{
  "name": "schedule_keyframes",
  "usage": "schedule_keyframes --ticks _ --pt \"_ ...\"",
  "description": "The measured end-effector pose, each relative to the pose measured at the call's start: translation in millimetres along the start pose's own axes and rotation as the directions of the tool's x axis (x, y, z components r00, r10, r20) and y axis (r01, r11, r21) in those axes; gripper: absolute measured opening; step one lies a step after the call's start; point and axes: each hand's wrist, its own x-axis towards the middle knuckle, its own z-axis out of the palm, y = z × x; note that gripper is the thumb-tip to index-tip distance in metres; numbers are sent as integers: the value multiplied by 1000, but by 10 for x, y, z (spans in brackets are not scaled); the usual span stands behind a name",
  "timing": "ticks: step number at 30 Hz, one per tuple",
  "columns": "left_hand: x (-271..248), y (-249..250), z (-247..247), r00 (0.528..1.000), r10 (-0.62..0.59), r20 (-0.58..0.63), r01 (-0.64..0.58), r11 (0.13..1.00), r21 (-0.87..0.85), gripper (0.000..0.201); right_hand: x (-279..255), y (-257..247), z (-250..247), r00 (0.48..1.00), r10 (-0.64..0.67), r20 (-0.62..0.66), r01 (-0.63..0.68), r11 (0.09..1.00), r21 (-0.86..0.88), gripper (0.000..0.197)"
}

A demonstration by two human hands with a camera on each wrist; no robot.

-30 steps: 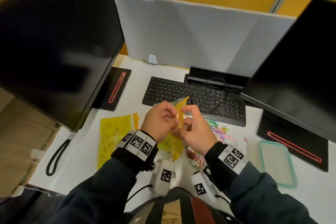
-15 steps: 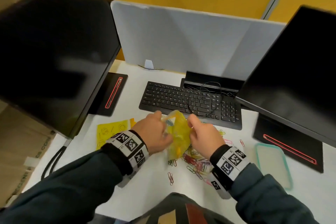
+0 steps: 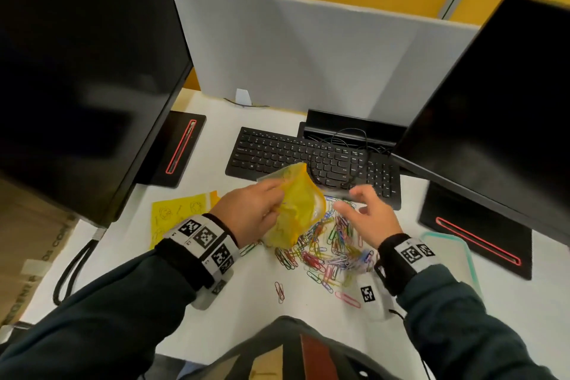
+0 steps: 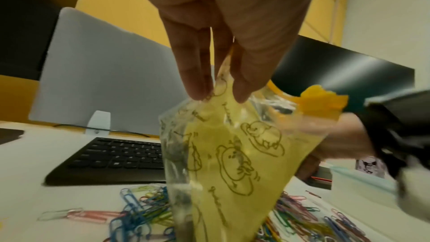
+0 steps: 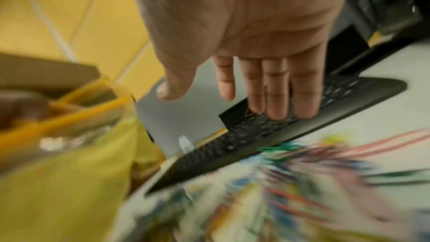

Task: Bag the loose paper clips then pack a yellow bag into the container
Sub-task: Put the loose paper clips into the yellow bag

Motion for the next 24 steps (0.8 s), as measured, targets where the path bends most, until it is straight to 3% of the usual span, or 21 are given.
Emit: schedule_keyframes --ticks 3,5,12,17,21,24 --pt "-18 -50 -5 997 -77 14 77 997 16 6 -105 250 109 955 126 268 -19 929 -369 106" --pt "-33 -40 -12 992 -127 14 127 992 11 6 -174 309 279 928 112 356 55 902 -428 111" --pt "-90 -24 18 978 -211 5 211 977 -41 15 -196 283 573 969 -128 213 210 881 -423 47" --pt "-132 27 56 976 -214 30 216 974 -67 17 -134 323 543 983 -110 146 157 918 -364 29" --pt "-104 62 85 980 -187 72 192 979 -69 12 -175 279 405 1000 -14 -10 13 991 -136 21" --pt "-60 116 111 980 -175 93 181 981 -65 10 -264 33 192 994 -49 -95 61 991 123 18"
